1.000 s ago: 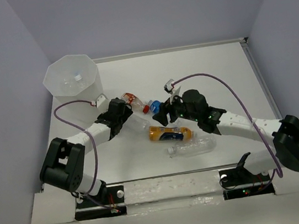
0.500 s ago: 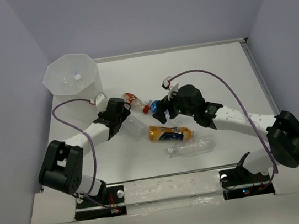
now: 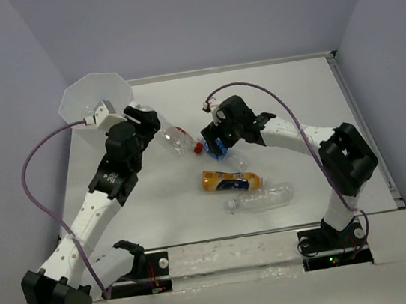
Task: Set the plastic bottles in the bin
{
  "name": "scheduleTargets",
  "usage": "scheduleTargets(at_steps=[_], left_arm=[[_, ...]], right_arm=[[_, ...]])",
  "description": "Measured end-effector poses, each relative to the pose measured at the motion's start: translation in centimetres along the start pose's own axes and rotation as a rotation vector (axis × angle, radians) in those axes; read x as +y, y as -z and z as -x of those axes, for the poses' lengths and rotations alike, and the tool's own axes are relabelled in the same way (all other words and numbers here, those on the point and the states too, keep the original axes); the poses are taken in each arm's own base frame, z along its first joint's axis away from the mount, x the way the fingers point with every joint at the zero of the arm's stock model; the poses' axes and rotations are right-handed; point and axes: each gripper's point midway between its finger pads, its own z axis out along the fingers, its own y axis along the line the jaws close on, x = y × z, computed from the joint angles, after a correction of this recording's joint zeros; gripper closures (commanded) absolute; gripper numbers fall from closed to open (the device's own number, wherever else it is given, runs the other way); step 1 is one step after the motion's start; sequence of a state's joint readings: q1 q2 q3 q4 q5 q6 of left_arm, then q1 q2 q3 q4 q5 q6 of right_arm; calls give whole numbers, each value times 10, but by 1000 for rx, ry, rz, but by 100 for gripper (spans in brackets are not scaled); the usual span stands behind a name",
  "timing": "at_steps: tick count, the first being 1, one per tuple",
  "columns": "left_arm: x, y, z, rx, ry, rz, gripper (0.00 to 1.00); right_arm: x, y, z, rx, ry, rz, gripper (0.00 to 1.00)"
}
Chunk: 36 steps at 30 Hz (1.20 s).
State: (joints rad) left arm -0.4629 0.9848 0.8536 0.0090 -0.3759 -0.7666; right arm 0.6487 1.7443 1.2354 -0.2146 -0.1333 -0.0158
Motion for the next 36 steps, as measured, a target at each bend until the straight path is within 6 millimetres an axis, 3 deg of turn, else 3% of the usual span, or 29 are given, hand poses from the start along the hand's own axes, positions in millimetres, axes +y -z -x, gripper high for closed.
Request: scheduleTargets(at_steps=[6, 9, 12, 16, 20, 25, 28, 29, 30, 33, 36], left_arm=[[-71, 22, 103, -216, 17, -112, 59], [-90, 31, 157, -342, -7, -94, 59], [-90, 31, 205, -455, -39, -27, 59], [-56, 22, 250, -557, -123, 156, 59], [-20, 6, 264, -594, -227, 347, 58], [14, -25, 252, -555, -384, 543, 56], [33, -33, 243, -536, -467, 634, 51], [38, -33, 241, -531, -488, 657, 48], [43, -33, 239, -530, -507, 682, 33], [47, -30, 242, -546, -527, 718, 3], [46, -29, 244, -557, -523, 720, 1]], right_arm=[[-1, -17, -16, 99, 31, 19, 7], [-3, -26, -22, 129, 40, 23, 9], [-4, -35, -29, 163, 45, 27, 11], [-9, -44, -36, 192, 49, 22, 14], [-14, -46, -39, 206, 55, 13, 21], [-24, -44, -38, 206, 52, -10, 35], [-27, -44, -37, 204, 48, -17, 42], [-28, -44, -37, 204, 48, -18, 44], [-29, -44, -36, 203, 48, -23, 47], [-34, -42, -35, 202, 46, -43, 49], [-37, -31, -29, 184, 48, -70, 51]])
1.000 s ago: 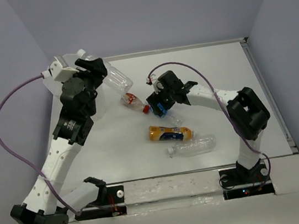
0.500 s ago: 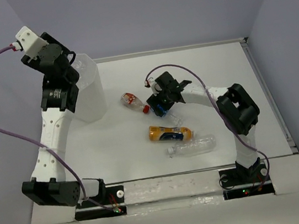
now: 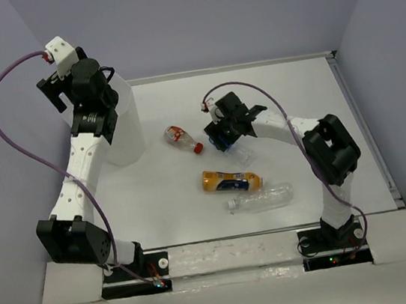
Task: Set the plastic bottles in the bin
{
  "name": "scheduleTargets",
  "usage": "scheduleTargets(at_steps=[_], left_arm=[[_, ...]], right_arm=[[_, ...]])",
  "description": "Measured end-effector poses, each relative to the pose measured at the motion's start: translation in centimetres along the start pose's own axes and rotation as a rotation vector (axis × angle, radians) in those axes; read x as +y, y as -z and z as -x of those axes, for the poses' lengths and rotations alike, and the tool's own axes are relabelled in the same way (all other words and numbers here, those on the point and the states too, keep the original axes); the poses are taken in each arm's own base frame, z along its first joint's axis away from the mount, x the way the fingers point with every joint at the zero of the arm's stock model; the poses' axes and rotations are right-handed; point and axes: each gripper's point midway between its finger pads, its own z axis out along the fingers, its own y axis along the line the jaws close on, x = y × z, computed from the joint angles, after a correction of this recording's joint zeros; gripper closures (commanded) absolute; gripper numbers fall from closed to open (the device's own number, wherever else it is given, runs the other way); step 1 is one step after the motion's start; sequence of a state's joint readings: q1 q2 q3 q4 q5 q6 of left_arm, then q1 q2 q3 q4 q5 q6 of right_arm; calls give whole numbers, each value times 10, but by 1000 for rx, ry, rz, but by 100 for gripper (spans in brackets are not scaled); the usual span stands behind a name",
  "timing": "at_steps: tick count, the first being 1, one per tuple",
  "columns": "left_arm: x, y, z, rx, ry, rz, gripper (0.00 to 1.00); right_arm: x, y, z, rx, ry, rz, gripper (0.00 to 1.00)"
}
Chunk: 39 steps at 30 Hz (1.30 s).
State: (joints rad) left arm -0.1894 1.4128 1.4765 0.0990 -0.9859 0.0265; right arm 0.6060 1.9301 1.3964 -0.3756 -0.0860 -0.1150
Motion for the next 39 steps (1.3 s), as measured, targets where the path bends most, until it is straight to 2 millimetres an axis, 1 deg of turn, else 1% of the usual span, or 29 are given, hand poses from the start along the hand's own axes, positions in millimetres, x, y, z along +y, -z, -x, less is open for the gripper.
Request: scheduleTargets(at_steps=[4, 5, 6, 9, 11, 12, 14, 15, 16, 17, 18, 20, 21, 23, 26, 27, 28, 29, 31, 32, 33, 35, 37, 38, 39], left_arm=[[-7, 2, 6, 5, 29, -41, 1], [-9, 2, 8, 7, 40, -56, 1], [-13, 4, 12, 9, 57, -87, 1], [-21, 16, 20, 26, 107, -193, 1], [-24, 30, 31, 37, 160, -289, 1], [-25, 39, 38, 37, 191, -343, 1], [-22, 61, 52, 37, 264, -448, 1], [-20, 69, 55, 38, 283, -483, 1], [-16, 81, 58, 40, 313, -533, 1], [-11, 95, 53, 56, 335, -584, 1], [-8, 103, 50, 64, 346, -615, 1], [-1, 123, 32, 108, 365, -680, 1], [2, 131, 12, 147, 360, -705, 1], [8, 144, -16, 211, 351, -737, 1], [16, 166, -70, 339, 327, -779, 1], [18, 171, -84, 375, 318, -785, 1], [22, 179, -105, 433, 308, -793, 1], [24, 185, -117, 472, 301, -801, 1], [27, 196, -135, 532, 306, -822, 1], [29, 201, -145, 565, 305, -829, 1], [30, 206, -152, 589, 309, -836, 1], [33, 217, -171, 654, 321, -850, 1], [33, 228, -184, 709, 346, -870, 1], [33, 233, -191, 737, 358, -880, 1], [33, 238, -196, 763, 378, -889, 1]], right_arm=[[-8, 27, 19, -65, -6, -39, 53], [-11, 41, 28, -101, -8, -54, 53], [-11, 47, 32, -117, -9, -60, 53], [-13, 79, 52, -204, -18, -82, 55], [-13, 101, 69, -276, -26, -84, 57], [-12, 107, 73, -296, -26, -82, 57], [-6, 128, 93, -388, -32, -53, 57], [-3, 136, 101, -421, -32, -42, 57], [2, 147, 111, -468, -31, -17, 57], [6, 155, 119, -508, -31, 2, 57], [13, 165, 131, -557, -31, 27, 57], [24, 178, 148, -623, -29, 61, 57], [30, 184, 157, -645, -26, 78, 57], [49, 200, 187, -726, -11, 124, 57], [74, 220, 229, -836, 10, 191, 57], [82, 225, 241, -869, 14, 212, 57], [91, 231, 254, -906, 21, 237, 57], [101, 236, 266, -935, 23, 262, 57], [117, 245, 290, -994, 19, 314, 57], [129, 251, 312, -1051, 18, 351, 57], [131, 252, 316, -1066, 17, 359, 57], [145, 255, 339, -1123, 6, 415, 57], [154, 261, 358, -1187, -1, 459, 58], [161, 255, 367, -1213, -2, 488, 58], [169, 255, 379, -1250, -3, 513, 59]])
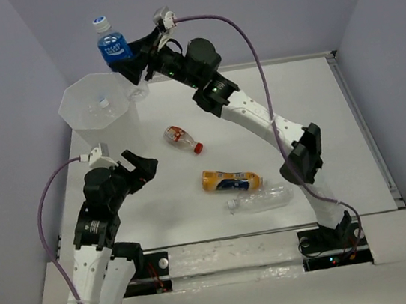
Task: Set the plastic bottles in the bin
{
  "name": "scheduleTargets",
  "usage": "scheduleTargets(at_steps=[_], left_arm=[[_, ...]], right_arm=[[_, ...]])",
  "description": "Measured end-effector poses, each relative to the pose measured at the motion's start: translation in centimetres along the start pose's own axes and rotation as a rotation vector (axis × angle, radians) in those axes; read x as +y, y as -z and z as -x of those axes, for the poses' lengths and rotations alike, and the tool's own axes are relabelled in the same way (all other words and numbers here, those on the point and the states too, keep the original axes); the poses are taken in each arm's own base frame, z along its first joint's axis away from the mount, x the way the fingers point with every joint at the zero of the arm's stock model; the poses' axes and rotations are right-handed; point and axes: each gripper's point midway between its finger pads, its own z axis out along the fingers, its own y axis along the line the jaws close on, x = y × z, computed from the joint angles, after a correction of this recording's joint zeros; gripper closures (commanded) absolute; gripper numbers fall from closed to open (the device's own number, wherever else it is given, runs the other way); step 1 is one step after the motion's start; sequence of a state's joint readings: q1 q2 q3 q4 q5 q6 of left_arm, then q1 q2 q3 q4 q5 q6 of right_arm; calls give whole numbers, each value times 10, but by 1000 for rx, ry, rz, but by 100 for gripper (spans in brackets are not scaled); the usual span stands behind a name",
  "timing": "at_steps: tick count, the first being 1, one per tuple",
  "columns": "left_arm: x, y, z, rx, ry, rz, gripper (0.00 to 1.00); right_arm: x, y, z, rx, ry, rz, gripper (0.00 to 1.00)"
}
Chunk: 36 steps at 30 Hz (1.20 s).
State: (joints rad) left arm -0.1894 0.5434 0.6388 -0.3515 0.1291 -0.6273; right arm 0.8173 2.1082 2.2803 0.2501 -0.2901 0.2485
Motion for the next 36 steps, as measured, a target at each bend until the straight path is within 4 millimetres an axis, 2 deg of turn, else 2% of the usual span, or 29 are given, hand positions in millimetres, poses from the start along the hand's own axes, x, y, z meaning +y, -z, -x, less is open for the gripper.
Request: scheduleTargets(at_steps=[3, 5, 8, 11, 14, 15, 16, 19, 22, 27, 29, 31, 32, 36], left_arm=[[5, -5, -29, 74, 64, -30, 1], [8, -8, -48, 124, 89, -36, 1], [15, -11, -73, 196, 123, -34, 1], [16, -11, -84, 231, 143, -40, 1], [13, -11, -83, 224, 155, -55, 1], [11, -11, -82, 218, 157, -61, 1], [10, -11, -80, 210, 160, -69, 1], [7, -12, -77, 197, 170, -79, 1], [8, -13, -76, 189, 175, -74, 1], [12, -22, -78, 192, 173, -47, 1], [12, -25, -82, 210, 165, -35, 1], [10, -29, -88, 230, 145, -24, 1], [7, -30, -93, 251, 128, -25, 1], [-12, -33, -110, 304, 49, -49, 1]], right_arm=[[0, -33, -8, -123, -1, 39, 60], [-3, -42, -25, -152, -6, 35, 60], [-7, -53, -69, -173, -12, -16, 60], [-3, -58, -104, -161, -14, -43, 60], [0, -61, -131, -144, -12, -65, 41], [2, -62, -134, -141, -10, -69, 33], [3, -62, -137, -140, -6, -72, 19], [3, -62, -132, -154, 13, -75, 8], [-3, -60, -132, -144, 40, -85, 2], [-8, -53, -131, -64, 82, -100, 2], [-4, -40, -135, 19, 97, -98, 8], [3, -24, -127, 75, 103, -93, 13], [6, -9, -121, 103, 102, -96, 15], [15, 79, -101, 221, 84, -115, 33]])
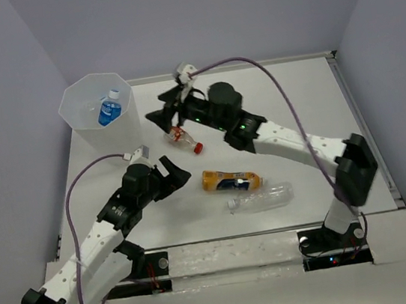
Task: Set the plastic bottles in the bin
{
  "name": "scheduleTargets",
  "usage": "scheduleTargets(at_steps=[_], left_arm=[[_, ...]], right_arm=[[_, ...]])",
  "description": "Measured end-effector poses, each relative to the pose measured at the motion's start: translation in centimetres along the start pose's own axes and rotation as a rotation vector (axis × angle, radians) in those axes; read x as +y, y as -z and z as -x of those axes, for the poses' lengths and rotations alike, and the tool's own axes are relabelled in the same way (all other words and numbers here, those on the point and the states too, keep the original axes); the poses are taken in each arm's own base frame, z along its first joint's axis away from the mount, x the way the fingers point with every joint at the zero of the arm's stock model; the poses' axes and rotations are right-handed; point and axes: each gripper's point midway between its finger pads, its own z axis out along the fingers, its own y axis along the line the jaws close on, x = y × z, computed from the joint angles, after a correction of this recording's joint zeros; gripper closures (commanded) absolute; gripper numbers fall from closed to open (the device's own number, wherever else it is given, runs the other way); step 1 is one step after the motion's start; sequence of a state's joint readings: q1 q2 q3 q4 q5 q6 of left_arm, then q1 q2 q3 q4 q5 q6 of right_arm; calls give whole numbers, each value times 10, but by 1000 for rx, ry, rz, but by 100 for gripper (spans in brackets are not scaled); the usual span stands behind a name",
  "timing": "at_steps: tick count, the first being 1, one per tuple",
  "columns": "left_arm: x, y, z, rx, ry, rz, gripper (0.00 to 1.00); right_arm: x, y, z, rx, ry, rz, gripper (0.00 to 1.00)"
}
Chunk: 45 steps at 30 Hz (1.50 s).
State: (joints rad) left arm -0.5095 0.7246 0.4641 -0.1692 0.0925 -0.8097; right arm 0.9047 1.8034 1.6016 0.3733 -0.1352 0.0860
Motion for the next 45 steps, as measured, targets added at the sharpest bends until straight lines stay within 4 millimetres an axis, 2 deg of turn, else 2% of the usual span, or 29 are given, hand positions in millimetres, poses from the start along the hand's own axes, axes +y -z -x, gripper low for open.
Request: scheduleTargets(at_steps=[1, 2, 3, 4, 5, 6, 7, 9, 10, 12, 13, 15, 18, 21, 23, 27, 30, 35, 38, 39, 40, 42, 43, 45], left_arm=[[-4, -3, -4, 12, -16, -3, 1], [-7, -5, -8, 21, -30, -4, 1], [-7, -8, -12, 26, -42, 1, 1], [-8, -9, -15, 34, -49, 4, 1], [-9, -11, -20, 42, -59, 8, 1], [-9, -12, -22, 47, -64, 10, 1], [-10, -13, -23, 46, -67, 12, 1], [-9, -16, -25, 39, -78, 22, 1], [-8, -17, -24, 32, -82, 29, 1], [-7, -17, -20, 6, -88, 40, 1], [-7, -16, -18, -3, -91, 41, 1], [-10, -10, -9, -42, -106, 30, 1], [-26, 10, 17, -132, -146, -1, 1], [-50, 40, 52, -255, -200, -54, 1], [-61, 61, 68, -322, -215, -92, 1], [-84, 107, 101, -451, -283, -150, 1], [-96, 130, 121, -525, -338, -161, 1], [-84, 131, 128, -568, -407, -98, 1], [-67, 122, 123, -572, -438, -46, 1], [-63, 121, 122, -569, -444, -36, 1], [-59, 119, 121, -566, -452, -18, 1], [-55, 118, 120, -571, -460, -8, 1], [-55, 120, 121, -577, -461, -11, 1], [-56, 124, 123, -591, -459, -17, 1]], right_arm=[[-7, 30, -1, 27, -5, -22, 39], [-16, 62, -10, 68, -18, -44, 43], [-26, 86, -18, 104, -25, -77, 47], [-33, 109, -21, 130, -32, -101, 55], [-50, 141, -34, 184, -46, -165, 57], [-57, 156, -41, 205, -53, -194, 58], [-61, 177, -59, 263, -69, -226, 57], [-57, 210, -93, 383, -105, -249, 48], [-51, 226, -114, 458, -123, -246, 34], [-44, 247, -140, 561, -156, -246, 19], [-40, 253, -150, 604, -162, -235, 16], [-37, 258, -166, 681, -162, -210, 12], [-40, 247, -184, 777, -133, -161, 10], [-45, 230, -204, 855, -108, -112, 7], [-44, 225, -217, 912, -83, -77, 7], [-31, 215, -238, 1015, -31, 8, 7], [-21, 213, -262, 1102, 0, 60, 7], [-11, 224, -298, 1248, 37, 102, 18], [-14, 222, -312, 1297, 73, 102, 30], [-17, 220, -314, 1302, 87, 96, 34], [-21, 216, -316, 1304, 106, 89, 44], [-27, 209, -315, 1296, 134, 72, 47], [-30, 205, -314, 1288, 151, 59, 52], [-37, 199, -309, 1270, 188, 43, 53]])
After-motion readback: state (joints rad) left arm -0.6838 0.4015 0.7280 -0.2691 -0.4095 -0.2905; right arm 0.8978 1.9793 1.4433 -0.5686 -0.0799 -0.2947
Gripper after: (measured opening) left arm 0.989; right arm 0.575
